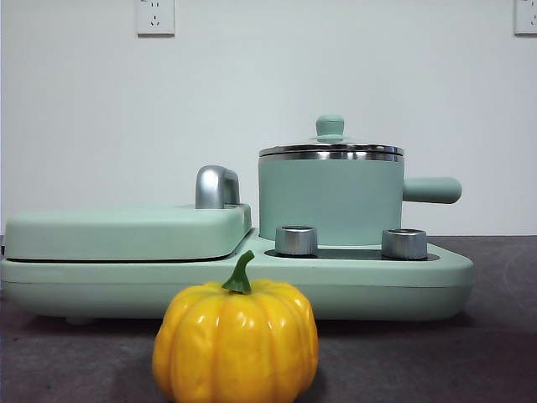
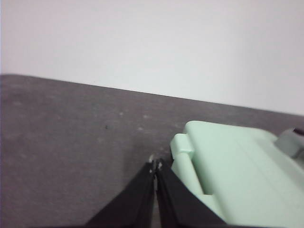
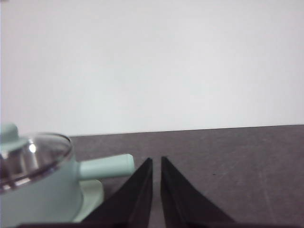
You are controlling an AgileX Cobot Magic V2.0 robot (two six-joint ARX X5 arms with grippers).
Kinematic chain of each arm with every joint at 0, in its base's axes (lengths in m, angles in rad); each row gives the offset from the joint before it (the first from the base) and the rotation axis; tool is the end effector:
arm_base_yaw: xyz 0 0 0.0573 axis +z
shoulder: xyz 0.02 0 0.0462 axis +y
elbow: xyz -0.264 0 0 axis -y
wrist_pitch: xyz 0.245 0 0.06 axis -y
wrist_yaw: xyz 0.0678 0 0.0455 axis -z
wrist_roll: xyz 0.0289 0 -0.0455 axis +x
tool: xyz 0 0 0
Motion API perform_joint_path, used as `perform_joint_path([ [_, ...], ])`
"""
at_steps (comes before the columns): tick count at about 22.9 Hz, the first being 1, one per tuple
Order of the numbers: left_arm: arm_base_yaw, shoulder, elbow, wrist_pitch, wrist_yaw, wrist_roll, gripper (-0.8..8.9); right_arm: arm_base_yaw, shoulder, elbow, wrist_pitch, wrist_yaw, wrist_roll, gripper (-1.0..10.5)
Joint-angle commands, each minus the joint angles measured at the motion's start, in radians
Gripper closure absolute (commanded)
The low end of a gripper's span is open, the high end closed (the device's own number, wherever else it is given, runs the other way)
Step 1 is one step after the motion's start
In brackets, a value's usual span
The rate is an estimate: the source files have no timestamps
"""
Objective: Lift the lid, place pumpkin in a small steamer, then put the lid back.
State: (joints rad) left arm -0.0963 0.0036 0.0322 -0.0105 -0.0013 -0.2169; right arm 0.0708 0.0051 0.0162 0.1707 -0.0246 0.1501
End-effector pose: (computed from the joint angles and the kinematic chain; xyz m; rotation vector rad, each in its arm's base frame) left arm 0.0954 -0.0092 0.1732 -0.2176 -0.0077 -0.0966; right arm 0.0951 0.0075 0.1850 0.1538 -0.1743 0.1086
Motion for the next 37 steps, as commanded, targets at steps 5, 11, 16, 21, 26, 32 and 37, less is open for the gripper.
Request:
perform_joint_path([
  [5, -0.001, 0.000, -0.020, 0.010, -0.003, -0.224, 8.06, -0.001, -0.002, -0.003, 0.023, -0.038, 0.190, 9.2],
  [11, -0.001, 0.000, -0.020, 0.010, -0.004, -0.223, 8.06, -0.001, -0.002, -0.003, 0.058, -0.042, 0.191, 9.2],
  [16, -0.001, 0.000, -0.019, 0.013, -0.004, -0.223, 8.06, -0.001, -0.002, -0.003, 0.145, 0.014, 0.218, 9.2],
  [21, -0.001, 0.000, -0.011, 0.011, -0.003, -0.224, 8.06, -0.001, -0.002, -0.003, 0.249, 0.010, 0.262, 9.2],
  [26, -0.001, 0.000, 0.011, 0.012, -0.003, -0.224, 8.05, -0.001, -0.002, -0.003, 0.290, -0.008, 0.287, 8.9],
  [32, -0.001, 0.005, 0.077, 0.001, -0.003, -0.223, 8.04, -0.001, 0.000, 0.037, 0.205, -0.088, 0.336, 8.5],
  [37, -0.001, 0.060, 0.188, -0.044, -0.002, -0.223, 8.04, -0.001, 0.028, 0.153, -0.027, -0.109, 0.327, 8.5],
])
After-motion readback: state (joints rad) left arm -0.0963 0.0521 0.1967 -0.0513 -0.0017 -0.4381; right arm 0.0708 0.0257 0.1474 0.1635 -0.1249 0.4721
